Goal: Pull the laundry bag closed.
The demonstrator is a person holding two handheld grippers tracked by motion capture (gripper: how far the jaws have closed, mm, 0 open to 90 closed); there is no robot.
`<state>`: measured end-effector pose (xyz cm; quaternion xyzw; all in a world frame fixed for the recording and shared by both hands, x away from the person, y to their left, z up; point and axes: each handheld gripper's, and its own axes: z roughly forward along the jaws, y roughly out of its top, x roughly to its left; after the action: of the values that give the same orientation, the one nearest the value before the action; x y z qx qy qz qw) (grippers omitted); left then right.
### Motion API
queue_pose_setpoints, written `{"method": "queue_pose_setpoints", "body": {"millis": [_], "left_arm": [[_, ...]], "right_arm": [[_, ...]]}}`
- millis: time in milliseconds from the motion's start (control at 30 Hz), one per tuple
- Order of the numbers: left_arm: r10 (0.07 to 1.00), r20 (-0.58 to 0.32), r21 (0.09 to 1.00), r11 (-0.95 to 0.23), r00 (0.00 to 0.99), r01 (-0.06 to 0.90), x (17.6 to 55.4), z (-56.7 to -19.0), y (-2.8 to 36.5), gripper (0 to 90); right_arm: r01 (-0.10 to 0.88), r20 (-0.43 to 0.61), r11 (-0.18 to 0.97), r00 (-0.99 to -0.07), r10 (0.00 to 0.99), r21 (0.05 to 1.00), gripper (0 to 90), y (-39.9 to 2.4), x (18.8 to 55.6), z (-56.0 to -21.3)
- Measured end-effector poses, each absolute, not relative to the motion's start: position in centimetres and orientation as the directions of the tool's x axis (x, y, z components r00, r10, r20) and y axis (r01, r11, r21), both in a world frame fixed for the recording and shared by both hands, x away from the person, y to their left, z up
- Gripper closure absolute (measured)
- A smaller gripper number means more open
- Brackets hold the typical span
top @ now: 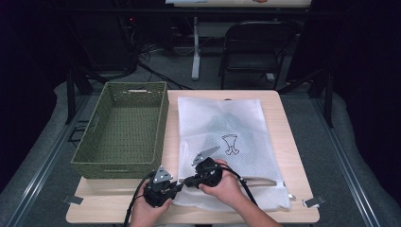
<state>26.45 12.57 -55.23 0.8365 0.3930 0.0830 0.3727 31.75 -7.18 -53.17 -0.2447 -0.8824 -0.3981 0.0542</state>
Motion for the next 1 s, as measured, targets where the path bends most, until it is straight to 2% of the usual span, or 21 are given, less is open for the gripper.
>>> {"method": "queue_pose_setpoints", "body": {"millis": [167,467,567,633,900,1000], "left_arm": [[0.713,-0.182,0.692,-0.397,0.677,0.603,26.18,-55.17,12.68,71.0],[0.706,-0.216,0.688,-0.38,0.675,0.618,26.32,-55.08,13.06,66.9],[0.722,-0.218,0.687,-0.365,0.657,0.628,26.52,-54.92,13.32,77.1],[0.726,-0.253,0.69,-0.327,0.639,0.645,26.72,-54.81,13.55,82.5],[0.736,-0.22,0.686,-0.35,0.64,0.638,26.46,-54.65,13.38,85.4],[0.737,-0.242,0.688,-0.328,0.631,0.647,26.53,-54.71,13.39,85.4]], "right_arm": [[0.472,0.281,0.567,-0.875,0.394,0.675,86.9,-7.07,31.67,-53.28],[0.466,0.266,0.584,-0.878,0.398,0.665,87.1,-6.86,31.49,-53.4],[0.474,0.269,0.591,-0.874,0.404,0.652,87.1,-6.85,31.5,-53.53],[0.478,0.271,0.584,-0.872,0.408,0.657,87.1,-6.87,31.61,-53.56],[0.487,0.273,0.571,-0.865,0.422,0.66,87.2,-7.07,31.5,-53.67],[0.499,0.281,0.564,-0.858,0.431,0.658,87.2,-7.17,31.52,-53.74]]}}
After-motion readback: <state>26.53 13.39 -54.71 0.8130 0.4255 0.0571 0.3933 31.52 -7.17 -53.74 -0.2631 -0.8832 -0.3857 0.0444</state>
